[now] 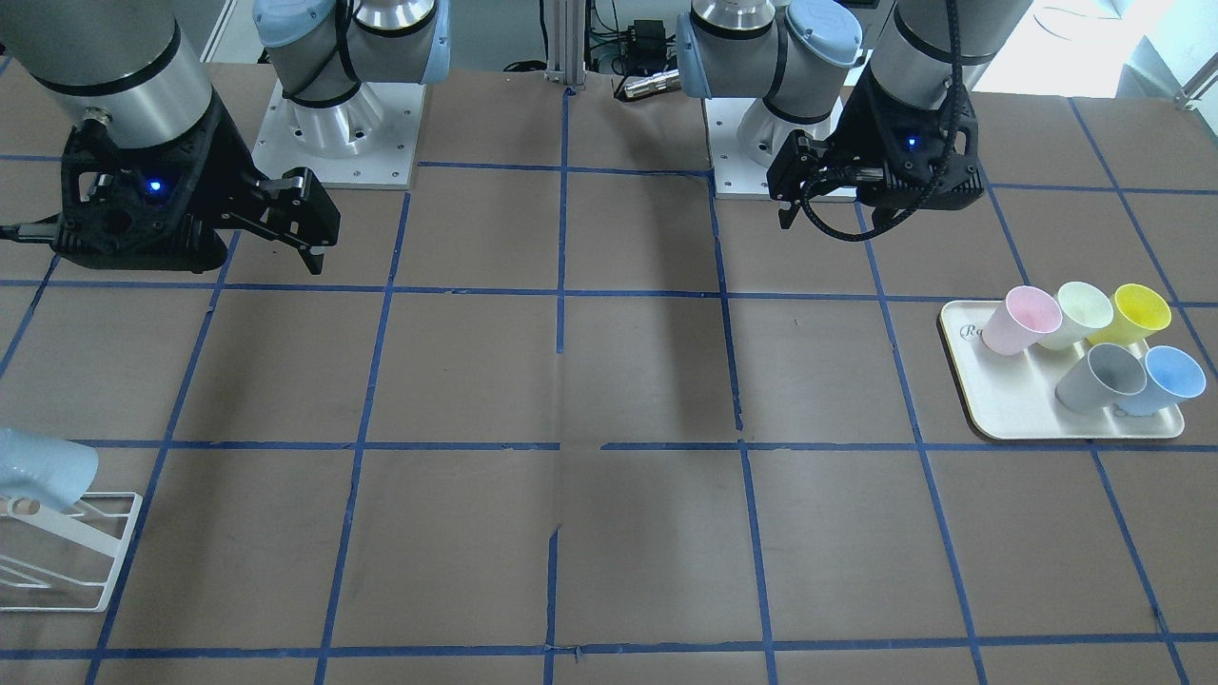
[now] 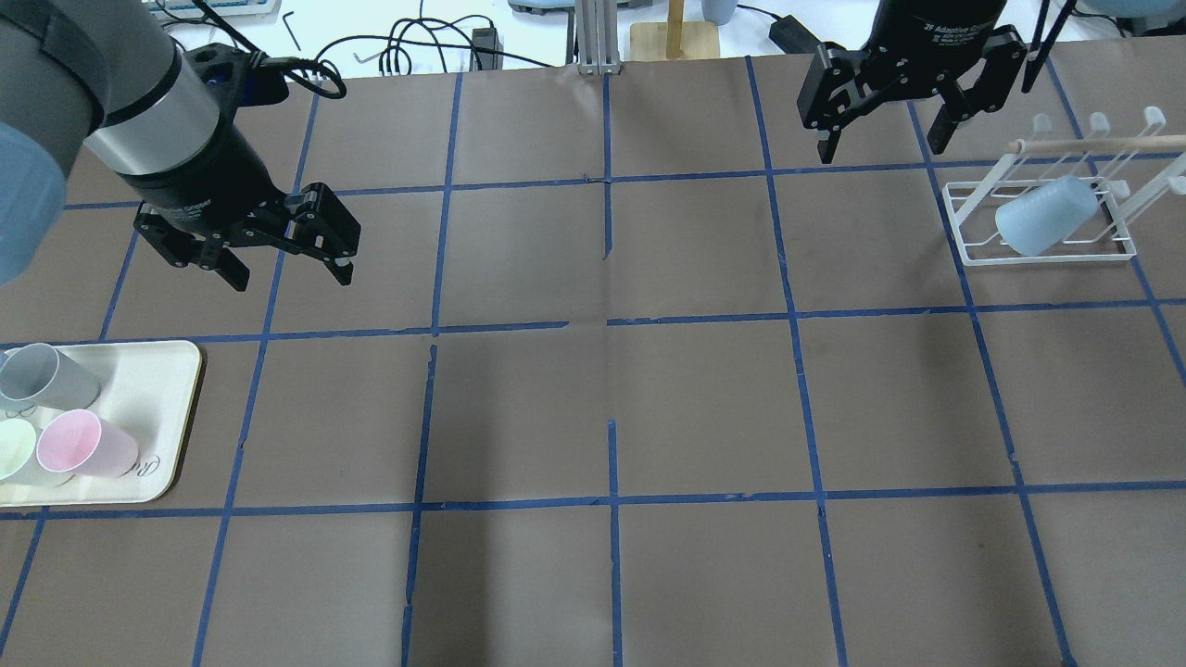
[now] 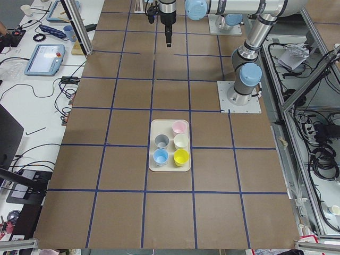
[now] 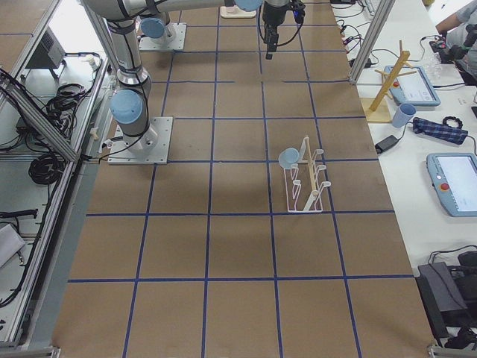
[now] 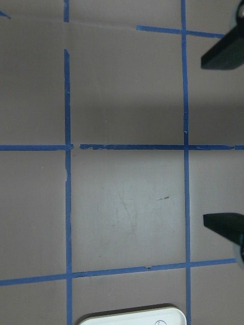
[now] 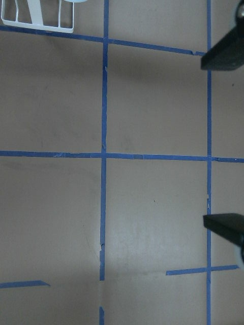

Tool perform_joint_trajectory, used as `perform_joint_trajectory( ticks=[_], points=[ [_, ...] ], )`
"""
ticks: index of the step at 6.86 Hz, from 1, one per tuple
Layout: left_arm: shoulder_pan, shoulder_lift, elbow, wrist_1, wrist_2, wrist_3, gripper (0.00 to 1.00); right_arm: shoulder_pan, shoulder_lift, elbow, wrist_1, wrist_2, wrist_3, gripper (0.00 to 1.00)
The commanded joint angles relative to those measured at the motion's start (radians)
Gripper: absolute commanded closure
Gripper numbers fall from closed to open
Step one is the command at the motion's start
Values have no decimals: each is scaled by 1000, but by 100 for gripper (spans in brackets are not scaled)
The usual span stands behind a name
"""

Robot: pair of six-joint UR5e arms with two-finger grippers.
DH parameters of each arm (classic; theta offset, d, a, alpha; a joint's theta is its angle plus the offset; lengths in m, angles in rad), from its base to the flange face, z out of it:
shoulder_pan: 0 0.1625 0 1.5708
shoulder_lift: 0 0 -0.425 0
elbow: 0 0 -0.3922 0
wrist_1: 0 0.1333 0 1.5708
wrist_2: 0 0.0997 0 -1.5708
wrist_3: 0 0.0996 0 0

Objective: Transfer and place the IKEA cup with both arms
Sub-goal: 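Move the right gripper down to the light blue cup on the rack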

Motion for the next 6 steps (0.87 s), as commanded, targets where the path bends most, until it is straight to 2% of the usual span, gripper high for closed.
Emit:
perform_joint_trajectory(
  ticks=[1,3,4,6],
  points=[
    [0,1,0,0,-1,0,0,0,5,5,-3,3,-12,0],
    [0,-1,0,1,-3,0,0,-31,7,6,-24,3,-41,0],
    [0,-1,3,3,3,0,0,-119,10,8,-80,4,-108,0],
    [3,-2,-2,9,3,1,0,-320,36,16,-88,125,-267,0]
  ],
)
